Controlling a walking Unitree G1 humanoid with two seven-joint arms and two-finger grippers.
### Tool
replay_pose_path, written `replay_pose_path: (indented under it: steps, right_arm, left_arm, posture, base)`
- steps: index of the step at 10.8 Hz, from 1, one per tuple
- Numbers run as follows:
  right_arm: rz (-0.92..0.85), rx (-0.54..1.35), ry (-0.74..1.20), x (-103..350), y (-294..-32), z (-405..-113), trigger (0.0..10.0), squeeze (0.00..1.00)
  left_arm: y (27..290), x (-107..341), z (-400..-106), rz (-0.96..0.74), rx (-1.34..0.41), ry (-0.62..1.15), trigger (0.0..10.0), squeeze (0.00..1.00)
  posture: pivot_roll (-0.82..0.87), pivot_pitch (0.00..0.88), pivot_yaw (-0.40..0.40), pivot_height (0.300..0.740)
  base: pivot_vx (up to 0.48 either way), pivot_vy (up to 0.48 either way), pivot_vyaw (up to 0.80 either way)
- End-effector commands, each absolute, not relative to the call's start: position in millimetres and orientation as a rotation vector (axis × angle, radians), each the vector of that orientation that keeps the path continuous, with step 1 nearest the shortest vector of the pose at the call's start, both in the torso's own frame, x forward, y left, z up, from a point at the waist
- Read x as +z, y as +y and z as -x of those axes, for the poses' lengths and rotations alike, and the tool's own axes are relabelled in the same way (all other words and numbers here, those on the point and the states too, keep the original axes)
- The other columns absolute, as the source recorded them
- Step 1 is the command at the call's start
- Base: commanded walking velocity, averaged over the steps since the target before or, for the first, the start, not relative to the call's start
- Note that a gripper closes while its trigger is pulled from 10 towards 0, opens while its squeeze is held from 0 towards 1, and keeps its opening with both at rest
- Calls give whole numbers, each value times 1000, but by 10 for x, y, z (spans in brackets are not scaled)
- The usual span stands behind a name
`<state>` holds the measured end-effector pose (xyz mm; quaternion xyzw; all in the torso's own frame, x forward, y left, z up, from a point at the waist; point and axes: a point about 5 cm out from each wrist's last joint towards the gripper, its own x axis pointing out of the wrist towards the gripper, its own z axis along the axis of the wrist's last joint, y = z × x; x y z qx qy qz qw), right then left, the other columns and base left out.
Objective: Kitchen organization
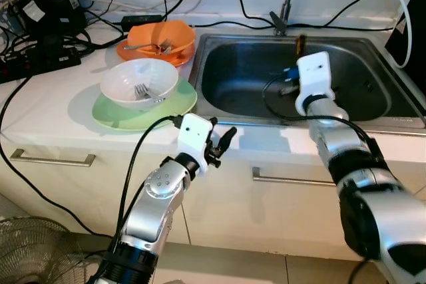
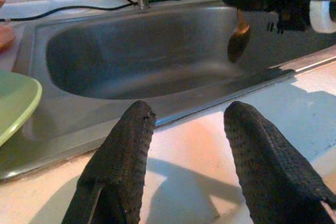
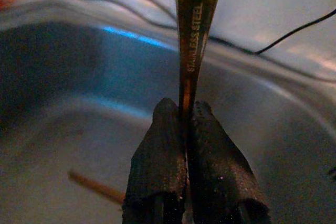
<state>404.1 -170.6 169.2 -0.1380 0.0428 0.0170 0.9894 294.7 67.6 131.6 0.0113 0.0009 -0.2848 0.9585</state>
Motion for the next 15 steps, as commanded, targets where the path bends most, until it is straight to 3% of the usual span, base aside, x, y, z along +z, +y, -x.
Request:
replay_pose_path:
  steps: [1,7,9,11,12,15]
  right_arm:
    - [251,76,131,1684,-1626,-4062,10000,0]
    - [242,203,344,1344,-1404,-3973,10000,0]
    - [236,208,347,1338,-1396,-3970,10000,1000]
    - [245,207,342,1343,-1403,-3972,10000,1000]
    - [267,213,310,1378,-1392,-3984,10000,0]
    - [252,194,201,1548,-1381,-4038,10000,0]
  left_arm:
    - [661,1335,-2952,-42,-586,4,10000,0]
    - [622,1303,-2915,-44,-596,27,10000,0]
    - [619,1305,-2912,-44,-598,28,10000,0]
    - [621,1288,-2907,-44,-594,34,10000,0]
    - [623,1287,-2908,-45,-590,35,10000,0]
    - [632,1283,-2914,-58,-582,31,10000,0]
  posture:
    - [100,0,47,740]
    - [114,0,39,740]
    - [113,0,38,740]
    - [114,0,36,740]
    - [113,0,35,740]
    - [111,0,34,740]
  base:
    - [0,0,0]
    - [0,0,0]
    - [0,0,0]
    - [0,0,0]
    - [0,0,0]
    - [0,0,0]
